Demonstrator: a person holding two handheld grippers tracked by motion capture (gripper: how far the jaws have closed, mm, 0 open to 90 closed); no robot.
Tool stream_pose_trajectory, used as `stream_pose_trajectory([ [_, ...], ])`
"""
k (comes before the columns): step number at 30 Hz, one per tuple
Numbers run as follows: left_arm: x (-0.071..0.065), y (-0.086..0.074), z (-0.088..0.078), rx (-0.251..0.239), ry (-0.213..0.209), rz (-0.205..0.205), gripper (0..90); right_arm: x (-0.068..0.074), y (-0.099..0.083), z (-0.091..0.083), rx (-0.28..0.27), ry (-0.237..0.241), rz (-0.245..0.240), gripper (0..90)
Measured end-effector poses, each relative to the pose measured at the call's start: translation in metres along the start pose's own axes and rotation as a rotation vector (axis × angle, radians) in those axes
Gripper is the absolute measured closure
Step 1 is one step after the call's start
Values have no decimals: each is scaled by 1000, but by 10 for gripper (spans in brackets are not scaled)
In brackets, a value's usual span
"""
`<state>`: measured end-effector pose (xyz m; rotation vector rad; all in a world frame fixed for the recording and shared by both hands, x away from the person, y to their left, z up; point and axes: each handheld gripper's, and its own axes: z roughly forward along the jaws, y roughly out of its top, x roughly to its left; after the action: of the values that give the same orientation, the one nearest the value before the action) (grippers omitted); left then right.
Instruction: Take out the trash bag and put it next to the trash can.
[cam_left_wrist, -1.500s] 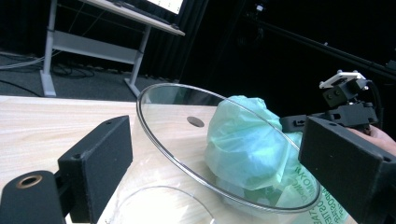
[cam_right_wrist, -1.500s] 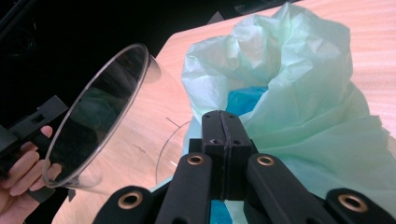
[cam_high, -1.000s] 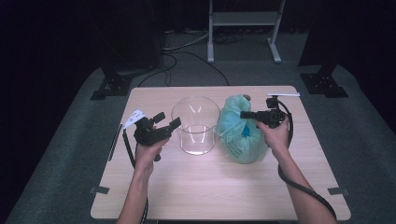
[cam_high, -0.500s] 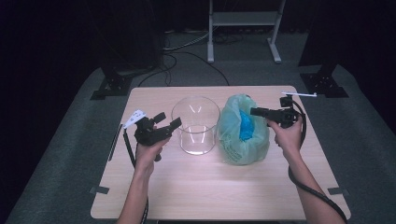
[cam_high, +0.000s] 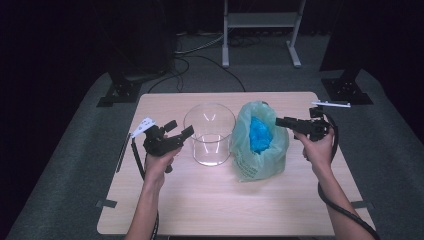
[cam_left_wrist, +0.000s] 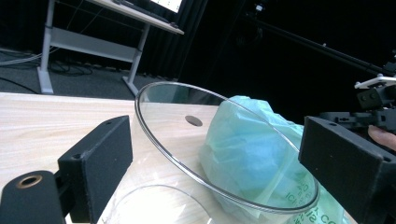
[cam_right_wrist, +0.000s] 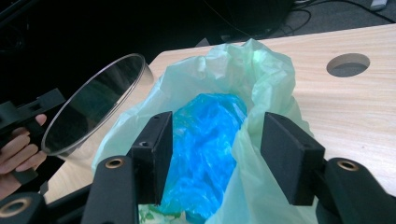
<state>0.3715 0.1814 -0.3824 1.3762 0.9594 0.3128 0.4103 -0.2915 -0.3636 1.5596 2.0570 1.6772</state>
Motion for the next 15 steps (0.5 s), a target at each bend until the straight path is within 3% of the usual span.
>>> stream_pose_trajectory([
  [9,0,-1,1,2,-1,-4,88,-7,-11,-14,27,-23,-43,429],
  [15,1,-1,0,0,0,-6,88,-13,-22,-20,28,-3,-55,430],
])
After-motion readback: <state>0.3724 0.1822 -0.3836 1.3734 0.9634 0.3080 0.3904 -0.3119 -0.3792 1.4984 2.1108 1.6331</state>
